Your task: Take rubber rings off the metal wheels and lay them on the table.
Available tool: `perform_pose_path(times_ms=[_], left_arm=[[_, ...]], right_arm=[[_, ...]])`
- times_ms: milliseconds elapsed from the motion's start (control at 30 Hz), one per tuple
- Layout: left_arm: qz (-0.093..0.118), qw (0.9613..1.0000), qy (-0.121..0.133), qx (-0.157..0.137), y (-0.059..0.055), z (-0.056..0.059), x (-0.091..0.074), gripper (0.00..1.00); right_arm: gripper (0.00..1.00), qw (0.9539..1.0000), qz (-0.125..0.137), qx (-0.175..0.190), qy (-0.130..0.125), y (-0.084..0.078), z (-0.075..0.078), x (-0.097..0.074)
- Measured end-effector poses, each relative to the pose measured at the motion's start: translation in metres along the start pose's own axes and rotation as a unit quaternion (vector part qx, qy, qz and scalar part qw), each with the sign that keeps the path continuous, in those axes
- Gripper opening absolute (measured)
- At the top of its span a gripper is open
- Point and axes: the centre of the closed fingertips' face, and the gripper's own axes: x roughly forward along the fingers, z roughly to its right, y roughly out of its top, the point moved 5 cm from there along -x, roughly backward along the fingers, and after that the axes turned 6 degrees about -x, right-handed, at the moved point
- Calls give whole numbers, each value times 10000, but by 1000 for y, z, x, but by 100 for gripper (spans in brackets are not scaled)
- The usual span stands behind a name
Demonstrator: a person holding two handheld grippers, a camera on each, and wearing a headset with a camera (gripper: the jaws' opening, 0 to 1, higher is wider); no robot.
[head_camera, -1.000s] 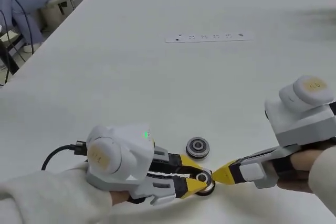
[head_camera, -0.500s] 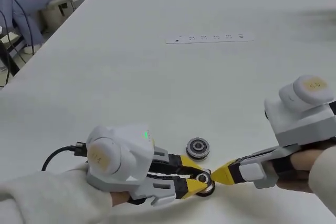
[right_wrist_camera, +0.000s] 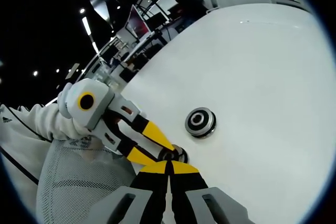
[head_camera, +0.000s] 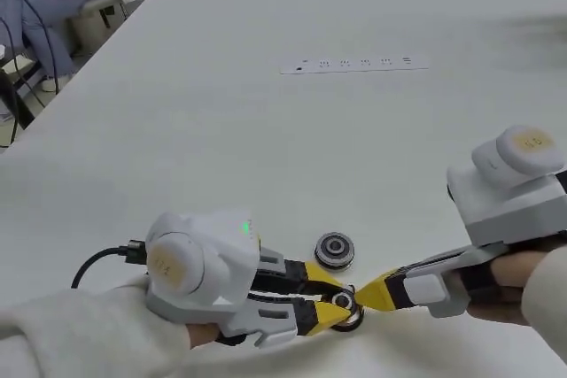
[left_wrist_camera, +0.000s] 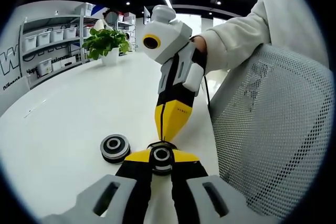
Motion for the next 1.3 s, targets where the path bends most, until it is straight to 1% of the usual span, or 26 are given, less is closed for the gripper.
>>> perform_pose_path(times_ms=[200, 267, 300, 400, 467, 533, 700, 900, 1067, 1100, 1233, 1300], left_arm=[[-1, 10000, 1, -1, 0, 0, 0, 8], [-2, 10000, 4, -1, 0, 0, 0, 8], [-7, 10000, 9, 3, 0, 0, 0, 8], [-22, 10000, 15, 20, 1, 0, 0, 8], [-21, 10000, 15, 18, 1, 0, 0, 8], [-19, 10000, 19, 12, 1, 0, 0, 8], [13, 10000, 34, -6, 0, 0, 0, 8], [-15, 10000, 72, -9, 1, 1, 0, 8], [-108, 9999, 124, 13, 2, 1, 1, 8], [-134, 9998, 117, -40, 2, 2, 1, 8], [-202, 9998, 64, 1, 2, 4, 1, 12], [-260, 9996, 36, -65, 3, 5, 1, 14]], right_arm=[[0, 9998, 113, 55, 124, 3, -3, 1], [0, 10000, 57, -6, 65, 1, -1, 1], [0, 10000, 68, -1, 66, 1, -1, 1], [0, 9997, 143, 90, 162, 2, -3, 0], [0, 9996, 170, 54, 200, 3, -4, 1], [0, 9997, 136, 30, 219, 2, -5, 1], [0, 9998, 71, 66, 189, -1, -3, 2], [0, 9999, 48, 102, 128, -2, 1, 2], [0, 9999, -17, 102, 92, -4, 3, 3], [0, 9999, -29, 94, 83, -4, 4, 3], [0, 9999, -34, 88, 59, -5, 4, 3], [0, 9999, -24, 102, 38, -5, 4, 2]])
